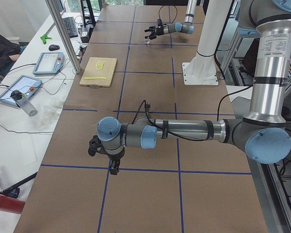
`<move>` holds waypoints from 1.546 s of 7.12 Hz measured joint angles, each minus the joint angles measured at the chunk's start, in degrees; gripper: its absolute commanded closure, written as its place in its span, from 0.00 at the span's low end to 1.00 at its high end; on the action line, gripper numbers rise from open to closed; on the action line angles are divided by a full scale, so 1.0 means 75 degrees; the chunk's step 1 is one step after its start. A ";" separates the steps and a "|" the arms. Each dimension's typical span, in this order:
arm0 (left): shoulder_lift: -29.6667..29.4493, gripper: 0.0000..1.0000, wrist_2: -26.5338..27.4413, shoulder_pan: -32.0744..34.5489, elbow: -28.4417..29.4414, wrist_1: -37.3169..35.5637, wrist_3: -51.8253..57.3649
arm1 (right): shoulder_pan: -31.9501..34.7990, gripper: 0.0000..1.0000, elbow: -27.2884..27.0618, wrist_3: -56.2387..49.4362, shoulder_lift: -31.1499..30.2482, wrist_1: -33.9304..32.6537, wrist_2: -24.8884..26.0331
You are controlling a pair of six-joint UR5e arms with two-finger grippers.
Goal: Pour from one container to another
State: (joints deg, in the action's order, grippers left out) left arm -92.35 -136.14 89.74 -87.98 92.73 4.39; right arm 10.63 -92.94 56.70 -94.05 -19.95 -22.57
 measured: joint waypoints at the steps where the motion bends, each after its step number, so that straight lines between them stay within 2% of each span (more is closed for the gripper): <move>1: 0.0005 0.00 0.0000 0.0000 0.0000 0.0000 0.0000 | 0.0393 0.00 -0.0166 -0.0470 -0.0113 -0.0010 -0.0430; 3: 0.0016 0.00 -0.0007 0.0002 0.0000 0.0000 0.0000 | 0.1796 0.00 -0.0238 -0.1540 -0.0171 -0.0189 -0.1790; 5: 0.0024 0.00 -0.0011 0.0010 -0.0008 0.0000 0.0000 | 0.3693 0.00 -0.0201 -0.2117 0.0106 -0.1424 -0.3873; 7: 0.0031 0.00 -0.0012 0.0011 -0.0022 0.0000 0.0000 | 0.5516 0.00 -0.0140 -0.2772 0.0514 -0.2656 -0.6654; 8: 0.0032 0.00 -0.0015 0.0011 -0.0035 0.0000 0.0000 | 0.6397 0.00 -0.0106 -0.3545 0.0710 -0.3243 -0.8079; 9: 0.0030 0.00 -0.0019 0.0011 -0.0039 0.0000 0.0000 | 0.7139 0.00 -0.0088 -0.4465 0.0868 -0.3926 -0.9286; 11: 0.0029 0.00 -0.0023 0.0012 -0.0043 0.0002 0.0000 | 0.8303 0.00 -0.0040 -0.6379 0.0970 -0.5354 -1.1154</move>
State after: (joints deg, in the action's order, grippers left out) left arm -92.13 -136.31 89.82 -88.30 92.74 4.39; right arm 72.91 -93.23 8.86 -86.77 -60.10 -106.22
